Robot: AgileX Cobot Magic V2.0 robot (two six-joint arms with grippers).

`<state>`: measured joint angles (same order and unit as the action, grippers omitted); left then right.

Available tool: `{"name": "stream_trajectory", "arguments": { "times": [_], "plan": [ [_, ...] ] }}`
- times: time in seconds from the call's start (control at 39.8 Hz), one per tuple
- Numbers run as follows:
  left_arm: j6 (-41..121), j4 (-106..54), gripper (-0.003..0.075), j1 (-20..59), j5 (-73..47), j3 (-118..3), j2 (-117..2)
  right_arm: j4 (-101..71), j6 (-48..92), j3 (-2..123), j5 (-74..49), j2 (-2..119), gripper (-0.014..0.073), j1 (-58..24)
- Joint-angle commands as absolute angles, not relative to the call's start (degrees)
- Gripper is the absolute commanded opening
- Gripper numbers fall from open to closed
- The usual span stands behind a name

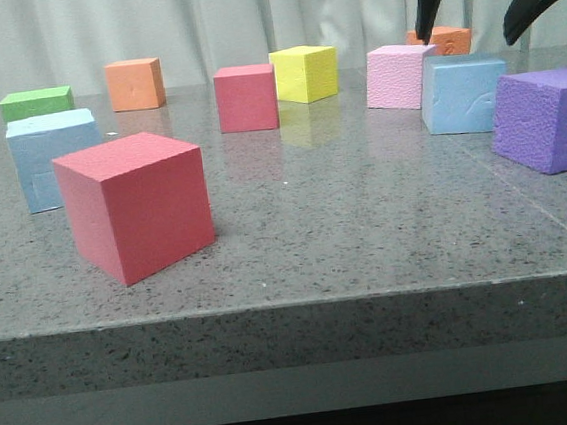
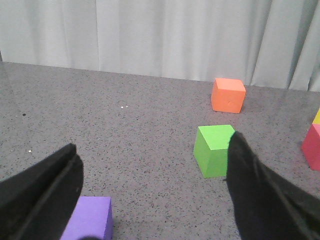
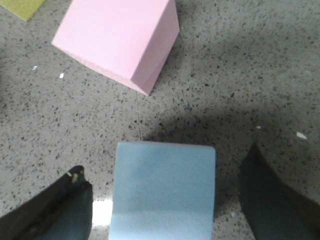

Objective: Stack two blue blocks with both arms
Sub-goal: 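Lower the right gripper onto the light blue cube near the purple cube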

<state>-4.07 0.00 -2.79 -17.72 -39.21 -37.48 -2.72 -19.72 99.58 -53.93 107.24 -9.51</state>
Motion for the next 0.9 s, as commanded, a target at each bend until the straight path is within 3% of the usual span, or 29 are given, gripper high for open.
{"name": "stream_trajectory", "arguments": {
  "times": [0.0,0.33,0.55,0.88],
  "plan": [
    [-4.2,-0.6,0.0563,-2.9,-12.6,-41.3,-37.7,-2.1,-20.1,102.9,-53.3,105.9,0.0602,-9.3],
    [-4.2,-0.6,0.0563,-2.9,-12.5,-41.3,-37.7,-2.2,-20.1,103.1,-54.3,107.9,0.0584,-9.3],
    [-4.2,-0.6,0.0563,-2.9,-12.4,-41.3,-37.7,-2.2,-20.1,103.1,-55.0,107.9,0.0334,-9.3],
    [-4.2,-0.6,0.0563,-2.9,-12.4,-41.3,-37.7,-2.3,-17.5,107.7,-58.3,104.7,0.0332,-10.5]
  ]
}}
